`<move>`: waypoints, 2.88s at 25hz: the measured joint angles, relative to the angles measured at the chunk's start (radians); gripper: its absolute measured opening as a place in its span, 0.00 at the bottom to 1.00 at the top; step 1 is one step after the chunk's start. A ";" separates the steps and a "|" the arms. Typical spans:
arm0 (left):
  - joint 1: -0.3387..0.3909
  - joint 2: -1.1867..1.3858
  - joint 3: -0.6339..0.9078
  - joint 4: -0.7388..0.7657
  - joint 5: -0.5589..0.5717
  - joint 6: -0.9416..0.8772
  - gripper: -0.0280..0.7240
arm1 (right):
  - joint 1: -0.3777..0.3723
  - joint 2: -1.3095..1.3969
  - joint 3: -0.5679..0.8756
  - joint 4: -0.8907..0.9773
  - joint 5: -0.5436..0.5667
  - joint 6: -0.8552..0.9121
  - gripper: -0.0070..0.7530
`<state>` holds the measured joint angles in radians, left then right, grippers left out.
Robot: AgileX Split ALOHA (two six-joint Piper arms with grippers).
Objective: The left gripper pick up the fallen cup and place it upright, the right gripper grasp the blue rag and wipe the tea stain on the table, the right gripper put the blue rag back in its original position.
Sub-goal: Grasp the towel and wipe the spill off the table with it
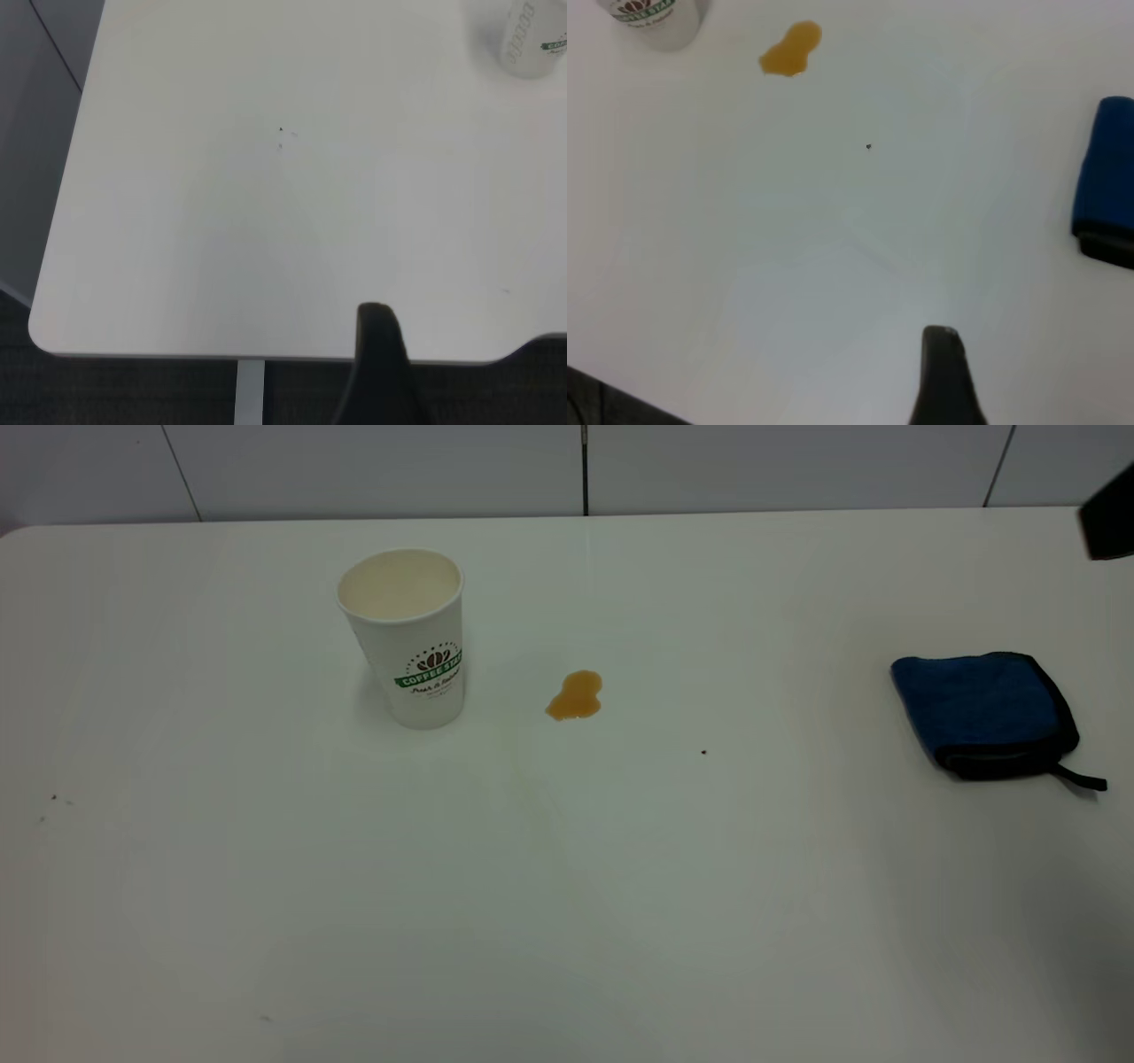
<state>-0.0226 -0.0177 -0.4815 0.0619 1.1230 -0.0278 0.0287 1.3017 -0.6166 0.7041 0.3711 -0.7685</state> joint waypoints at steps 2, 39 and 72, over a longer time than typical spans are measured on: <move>0.000 0.000 0.000 0.000 0.000 0.000 0.79 | 0.001 0.145 -0.066 0.057 -0.028 -0.039 0.76; 0.000 0.000 0.000 0.000 0.000 0.000 0.79 | -0.086 1.094 -0.604 -0.029 -0.371 -0.224 0.76; 0.000 0.000 0.000 0.000 0.001 0.000 0.79 | 0.285 1.358 -1.222 -0.001 -0.186 -0.246 0.06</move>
<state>-0.0226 -0.0177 -0.4815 0.0619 1.1238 -0.0278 0.3135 2.6599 -1.8391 0.7031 0.1850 -1.0144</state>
